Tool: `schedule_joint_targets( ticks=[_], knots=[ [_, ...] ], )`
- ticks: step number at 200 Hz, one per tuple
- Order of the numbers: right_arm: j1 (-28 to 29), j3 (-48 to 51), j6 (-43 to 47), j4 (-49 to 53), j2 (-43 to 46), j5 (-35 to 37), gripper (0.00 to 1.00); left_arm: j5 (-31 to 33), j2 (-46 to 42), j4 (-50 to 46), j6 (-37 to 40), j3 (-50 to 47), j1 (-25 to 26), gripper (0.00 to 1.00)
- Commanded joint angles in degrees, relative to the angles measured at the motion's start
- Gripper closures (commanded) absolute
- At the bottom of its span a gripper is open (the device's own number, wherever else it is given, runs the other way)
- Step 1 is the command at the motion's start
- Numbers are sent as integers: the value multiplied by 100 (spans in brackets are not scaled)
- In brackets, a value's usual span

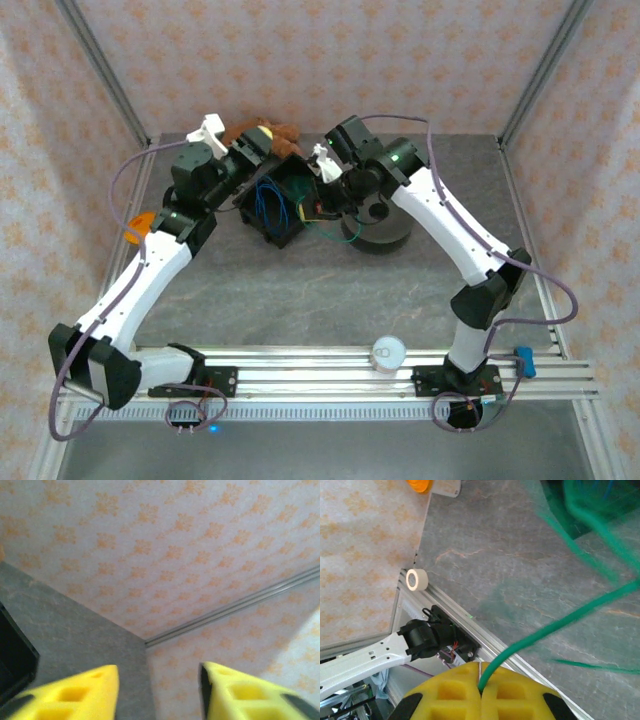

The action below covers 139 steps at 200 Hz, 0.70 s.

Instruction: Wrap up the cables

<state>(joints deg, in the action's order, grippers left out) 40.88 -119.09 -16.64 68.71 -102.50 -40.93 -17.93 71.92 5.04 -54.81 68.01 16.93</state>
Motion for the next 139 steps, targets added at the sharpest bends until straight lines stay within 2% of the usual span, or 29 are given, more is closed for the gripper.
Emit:
schedule_joint_targets(
  ticks=[1, 20, 43, 62, 81, 109, 127, 139],
  knots=[
    [-182, -448, -14, 230, 95, 136, 100, -169, -72, -592, 479, 97, 8, 37],
    [-480, -485, -241, 117, 195, -243, 100, -28, -437, -952, 818, -81, -75, 24],
    [-697, -452, -260, 19, 316, -761, 100, -74, -802, -1701, 1408, 37, -341, 17],
    [-757, -402, -153, 2, 382, -1170, 100, -424, -917, -2119, 1970, 219, -663, 14],
    [-763, -411, 3, 88, 397, -1369, 100, -1027, -814, -2376, 2598, 433, -922, 14],
    [-766, -564, 181, 294, 345, -1460, 100, -1801, -421, -2680, 3267, 841, -914, 17],
    [-764, -639, 227, 378, 318, -1551, 100, -2079, -143, -2928, 3647, 1098, -813, 20],
    [-765, -679, 249, 436, 307, -1643, 100, -2036, 14, -3114, 3997, 1252, -640, 20]
  ],
)
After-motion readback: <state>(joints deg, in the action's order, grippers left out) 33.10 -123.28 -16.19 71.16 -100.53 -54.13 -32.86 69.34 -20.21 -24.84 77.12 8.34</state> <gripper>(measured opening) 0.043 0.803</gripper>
